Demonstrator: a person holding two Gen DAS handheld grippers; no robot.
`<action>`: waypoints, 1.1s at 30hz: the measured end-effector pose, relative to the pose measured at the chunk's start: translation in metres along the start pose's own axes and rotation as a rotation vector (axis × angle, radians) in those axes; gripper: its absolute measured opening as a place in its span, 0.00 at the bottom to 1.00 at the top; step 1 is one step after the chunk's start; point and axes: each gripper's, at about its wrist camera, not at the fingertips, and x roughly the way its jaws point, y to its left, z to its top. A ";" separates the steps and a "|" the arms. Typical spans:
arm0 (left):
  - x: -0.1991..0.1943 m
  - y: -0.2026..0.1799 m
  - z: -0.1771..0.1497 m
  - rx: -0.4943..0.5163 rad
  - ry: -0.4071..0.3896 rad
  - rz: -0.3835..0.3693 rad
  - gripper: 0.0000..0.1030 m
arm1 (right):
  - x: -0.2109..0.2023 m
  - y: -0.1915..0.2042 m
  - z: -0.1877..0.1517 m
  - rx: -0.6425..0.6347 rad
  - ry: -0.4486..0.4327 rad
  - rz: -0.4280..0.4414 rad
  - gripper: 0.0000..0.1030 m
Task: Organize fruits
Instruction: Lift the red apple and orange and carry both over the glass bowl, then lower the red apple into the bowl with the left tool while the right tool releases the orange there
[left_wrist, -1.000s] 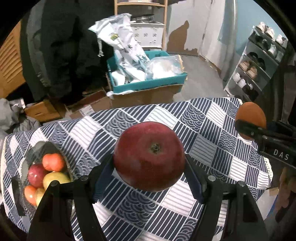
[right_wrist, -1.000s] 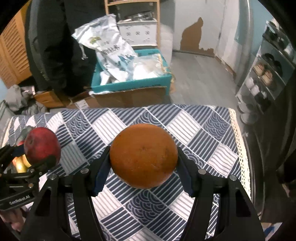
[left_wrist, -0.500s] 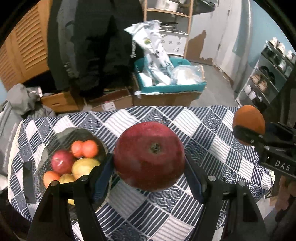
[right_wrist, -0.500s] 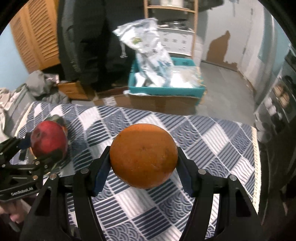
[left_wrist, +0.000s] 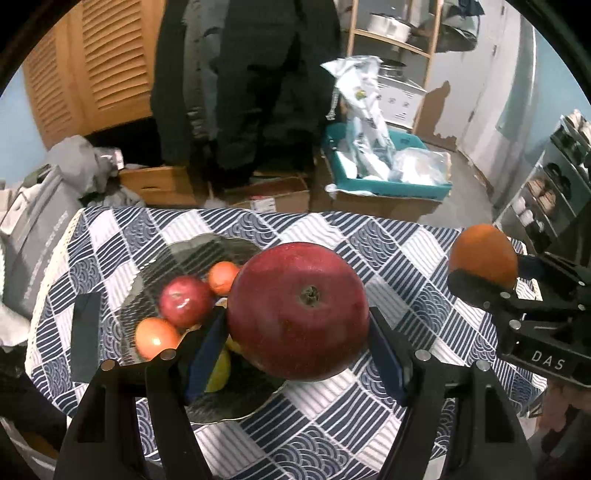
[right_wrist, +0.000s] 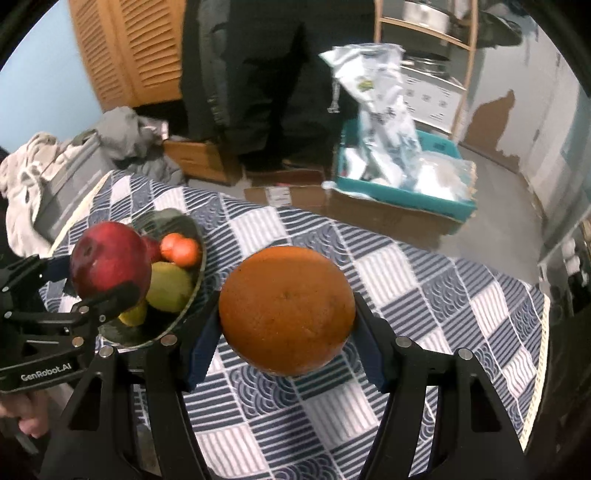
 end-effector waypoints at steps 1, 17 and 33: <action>-0.001 0.005 -0.001 -0.009 0.000 0.004 0.74 | 0.002 0.005 0.002 -0.008 0.002 0.004 0.64; 0.010 0.076 -0.010 -0.113 0.018 0.075 0.74 | 0.037 0.061 0.023 -0.075 0.035 0.070 0.64; 0.040 0.120 -0.023 -0.199 0.086 0.091 0.74 | 0.089 0.101 0.038 -0.115 0.098 0.144 0.64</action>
